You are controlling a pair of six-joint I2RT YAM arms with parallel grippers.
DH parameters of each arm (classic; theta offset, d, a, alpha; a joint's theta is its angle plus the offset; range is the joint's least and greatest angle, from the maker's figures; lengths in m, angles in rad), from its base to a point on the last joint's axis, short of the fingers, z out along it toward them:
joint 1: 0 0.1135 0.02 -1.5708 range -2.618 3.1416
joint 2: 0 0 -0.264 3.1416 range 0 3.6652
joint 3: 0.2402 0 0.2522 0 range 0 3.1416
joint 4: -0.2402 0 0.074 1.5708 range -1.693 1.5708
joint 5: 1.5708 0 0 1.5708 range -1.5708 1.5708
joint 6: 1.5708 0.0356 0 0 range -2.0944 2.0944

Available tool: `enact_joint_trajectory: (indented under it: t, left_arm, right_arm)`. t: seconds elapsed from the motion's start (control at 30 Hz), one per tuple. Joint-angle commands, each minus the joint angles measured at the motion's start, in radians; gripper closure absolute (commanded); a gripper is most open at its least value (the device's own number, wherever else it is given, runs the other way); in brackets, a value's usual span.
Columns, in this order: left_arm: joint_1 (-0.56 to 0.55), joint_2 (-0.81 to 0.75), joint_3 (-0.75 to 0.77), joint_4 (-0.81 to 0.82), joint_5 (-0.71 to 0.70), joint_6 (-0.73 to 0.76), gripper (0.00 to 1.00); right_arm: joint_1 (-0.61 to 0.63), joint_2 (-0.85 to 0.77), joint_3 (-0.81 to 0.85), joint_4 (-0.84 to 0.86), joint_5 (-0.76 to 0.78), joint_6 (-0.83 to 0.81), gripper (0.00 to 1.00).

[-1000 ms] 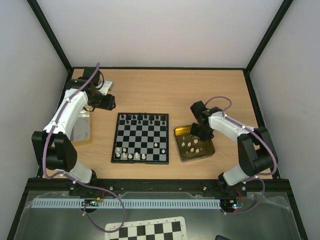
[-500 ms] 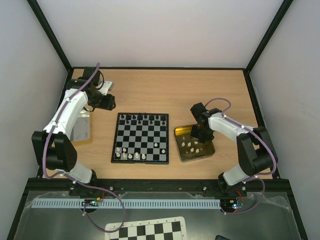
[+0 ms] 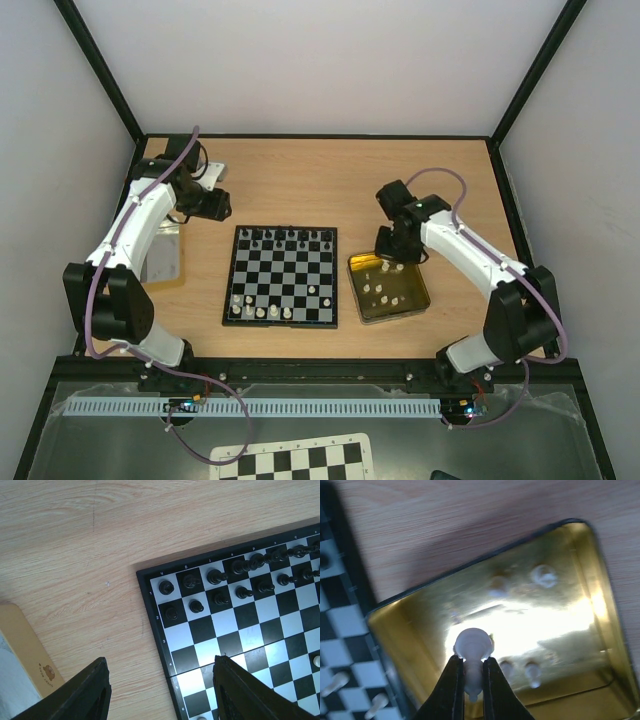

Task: Set up the chess pieces on the board
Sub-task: Pick up the chess piece from the storage box, then place the chess piece on the chessboard.

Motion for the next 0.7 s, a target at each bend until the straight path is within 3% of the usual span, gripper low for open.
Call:
enact_joint_trajectory:
  t: [0.0,0.3,0.67]
  left_arm:
    - [-0.003,-0.025,0.002,0.002,0.003,-0.005,0.43]
    - [-0.003,-0.028,0.008,0.005,-0.016,-0.012,0.43]
    - [-0.003,-0.043,-0.008,0.013,-0.039,-0.020,0.43]
  right_arm:
    - [0.116,-0.018,0.083,-0.122,-0.022,0.021,0.98]
    - [0.372,0.098,0.185,-0.128,0.011,0.105,0.98]
    - [0.444,0.188,0.221,-0.035,-0.012,0.187,0.98]
